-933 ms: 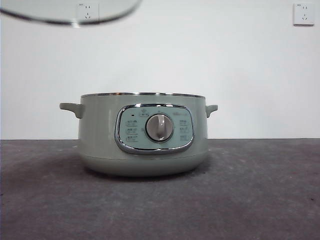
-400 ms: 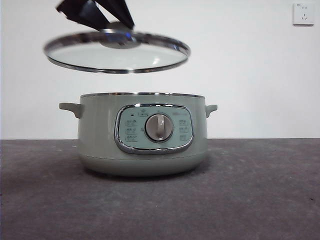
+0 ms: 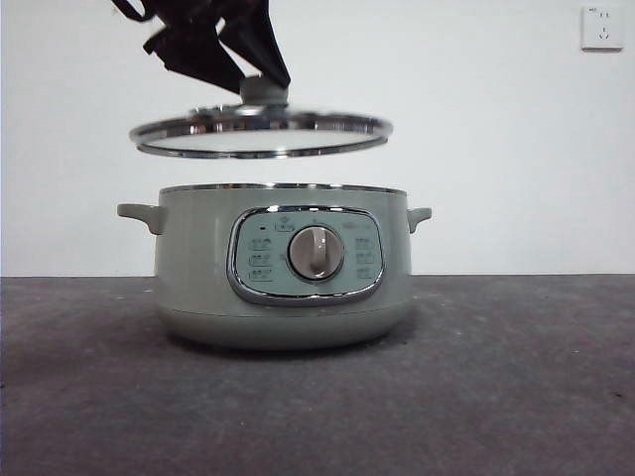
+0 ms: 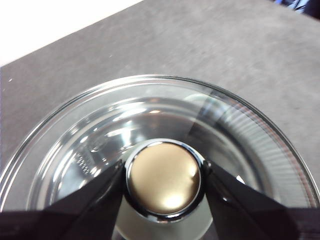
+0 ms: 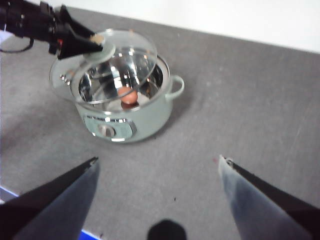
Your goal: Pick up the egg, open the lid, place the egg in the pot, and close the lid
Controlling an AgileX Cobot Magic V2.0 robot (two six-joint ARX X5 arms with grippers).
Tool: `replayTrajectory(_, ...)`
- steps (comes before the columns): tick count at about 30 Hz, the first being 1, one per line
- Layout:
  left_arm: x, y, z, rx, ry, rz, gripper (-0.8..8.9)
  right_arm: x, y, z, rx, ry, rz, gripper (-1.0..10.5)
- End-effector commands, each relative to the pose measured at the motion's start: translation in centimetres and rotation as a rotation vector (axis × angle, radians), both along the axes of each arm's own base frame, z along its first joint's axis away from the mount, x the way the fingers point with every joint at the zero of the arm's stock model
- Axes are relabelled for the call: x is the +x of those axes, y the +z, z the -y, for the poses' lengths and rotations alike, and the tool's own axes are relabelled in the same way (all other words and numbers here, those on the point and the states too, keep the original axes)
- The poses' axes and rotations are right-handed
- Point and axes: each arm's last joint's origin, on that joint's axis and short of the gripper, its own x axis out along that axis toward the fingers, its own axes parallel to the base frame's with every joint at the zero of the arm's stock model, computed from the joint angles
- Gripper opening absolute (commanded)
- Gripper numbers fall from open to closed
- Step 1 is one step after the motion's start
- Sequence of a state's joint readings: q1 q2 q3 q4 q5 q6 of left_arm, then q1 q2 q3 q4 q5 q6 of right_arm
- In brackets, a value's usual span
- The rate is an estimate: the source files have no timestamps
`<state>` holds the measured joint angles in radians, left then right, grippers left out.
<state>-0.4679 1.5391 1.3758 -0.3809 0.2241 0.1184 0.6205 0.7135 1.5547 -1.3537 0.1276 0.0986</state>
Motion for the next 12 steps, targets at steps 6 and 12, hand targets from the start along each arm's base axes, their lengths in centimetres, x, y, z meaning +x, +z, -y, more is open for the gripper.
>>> replayTrajectory(6, 1.6, -0.7, 0.9, -0.032, -0.004, 0.044, -0.07, -0.7, -2.7, 0.6, 0.011, -0.049, -0.069, 4.1)
replayTrajectory(12, 2.5, -1.9, 1.5, -0.025, 0.007, 0.038, -0.07, -0.8, -3.0, 0.7, 0.02, -0.058, -0.074, 4.1)
